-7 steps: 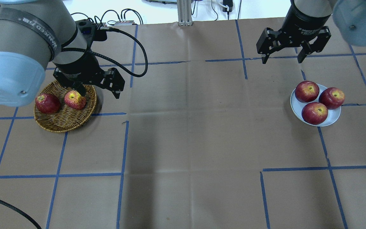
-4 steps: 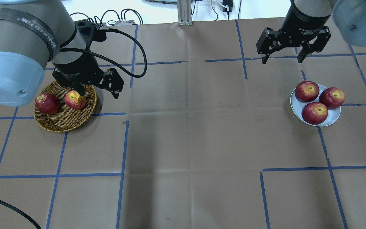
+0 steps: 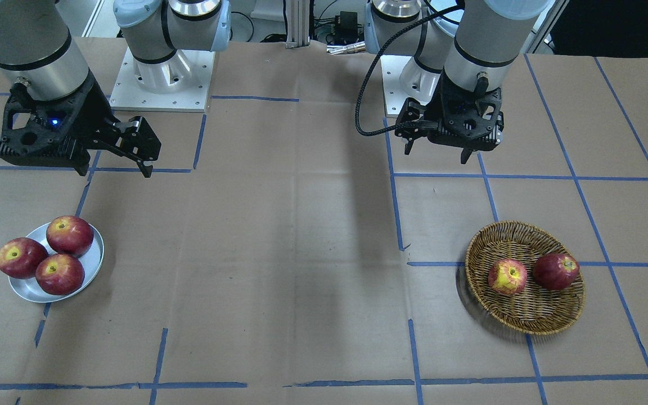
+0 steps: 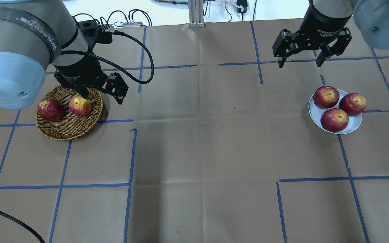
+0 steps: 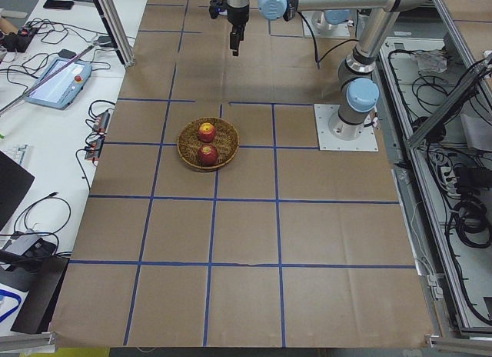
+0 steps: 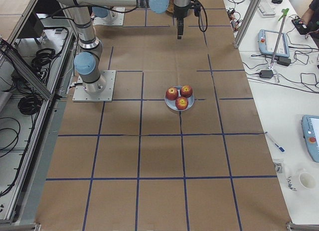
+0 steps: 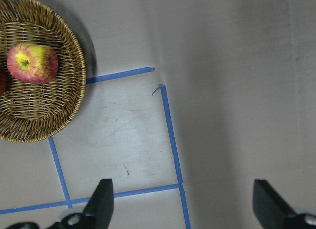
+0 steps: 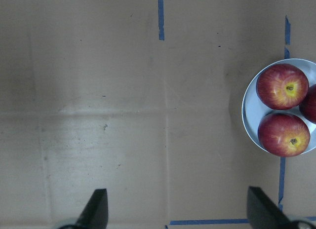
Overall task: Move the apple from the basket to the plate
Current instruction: 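Move the left gripper over the yellow-red apple in the wicker basket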
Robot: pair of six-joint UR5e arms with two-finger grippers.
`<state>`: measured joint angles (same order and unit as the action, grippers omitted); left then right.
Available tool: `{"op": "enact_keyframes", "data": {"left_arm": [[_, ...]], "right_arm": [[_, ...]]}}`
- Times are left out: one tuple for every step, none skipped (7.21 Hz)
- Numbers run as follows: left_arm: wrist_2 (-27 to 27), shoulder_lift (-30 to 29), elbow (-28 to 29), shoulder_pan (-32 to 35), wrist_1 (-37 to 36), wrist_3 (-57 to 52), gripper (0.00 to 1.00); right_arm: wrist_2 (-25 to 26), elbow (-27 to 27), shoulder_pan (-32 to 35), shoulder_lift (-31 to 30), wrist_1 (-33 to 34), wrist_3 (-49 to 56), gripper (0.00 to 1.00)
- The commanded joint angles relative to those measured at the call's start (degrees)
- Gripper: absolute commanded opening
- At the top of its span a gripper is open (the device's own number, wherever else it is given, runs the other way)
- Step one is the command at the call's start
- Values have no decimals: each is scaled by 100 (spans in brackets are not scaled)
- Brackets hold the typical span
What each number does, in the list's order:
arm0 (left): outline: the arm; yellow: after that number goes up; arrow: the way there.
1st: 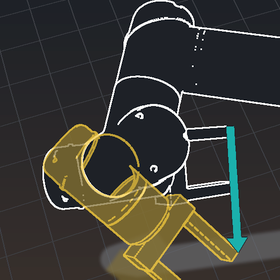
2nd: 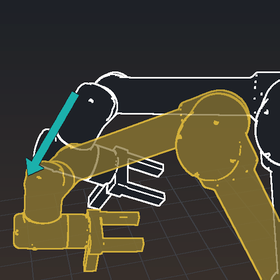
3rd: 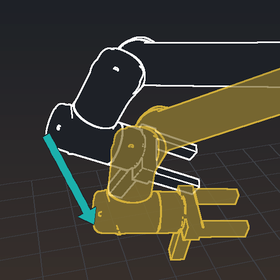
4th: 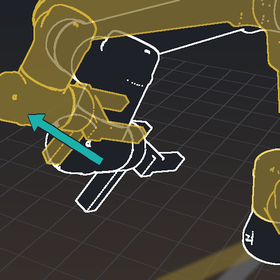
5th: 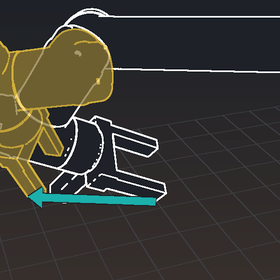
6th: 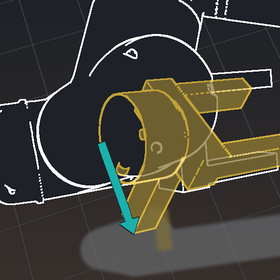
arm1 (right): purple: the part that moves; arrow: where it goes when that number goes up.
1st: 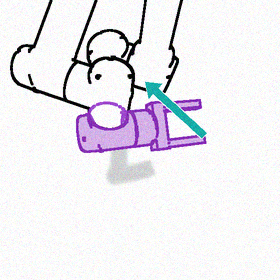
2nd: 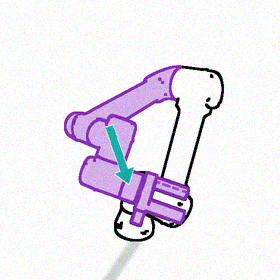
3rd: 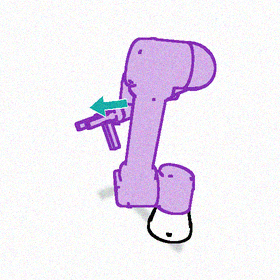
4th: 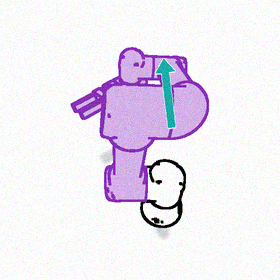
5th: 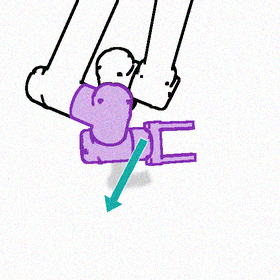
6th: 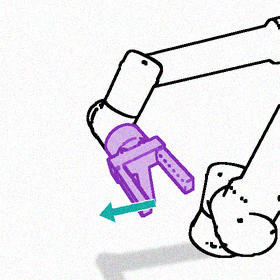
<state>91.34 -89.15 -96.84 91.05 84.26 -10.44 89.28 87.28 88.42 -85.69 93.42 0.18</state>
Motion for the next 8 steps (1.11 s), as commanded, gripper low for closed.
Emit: {"op": "enact_keyframes", "data": {"left_arm": [[-2,-346,-28,-532,-172,-1162,99],[-2,-688,-28,-883,-877,-1432,99],[-2,-1031,-20,-1061,-1198,-1452,99],[7,-1452,102,-1272,-1271,-1470,99],[-2,-1708,112,-1509,-1558,-1487,99],[-37,-1868,-27,-1694,-1962,-1801,99],[-37,-2200,120,-1722,-2244,-1934,99],[-63,-2525,130,-1757,-2334,-2014,99]], "right_arm": [[1,0,0,0,-8,0,100],[-7,-17,0,0,10,0,100],[-7,-18,0,0,19,0,100],[-7,-18,-9,0,10,9,100],[-7,-18,0,0,10,0,100],[-7,-18,0,0,19,0,100],[-7,-9,0,0,19,0,100],[-7,-9,0,0,19,0,100]]}}
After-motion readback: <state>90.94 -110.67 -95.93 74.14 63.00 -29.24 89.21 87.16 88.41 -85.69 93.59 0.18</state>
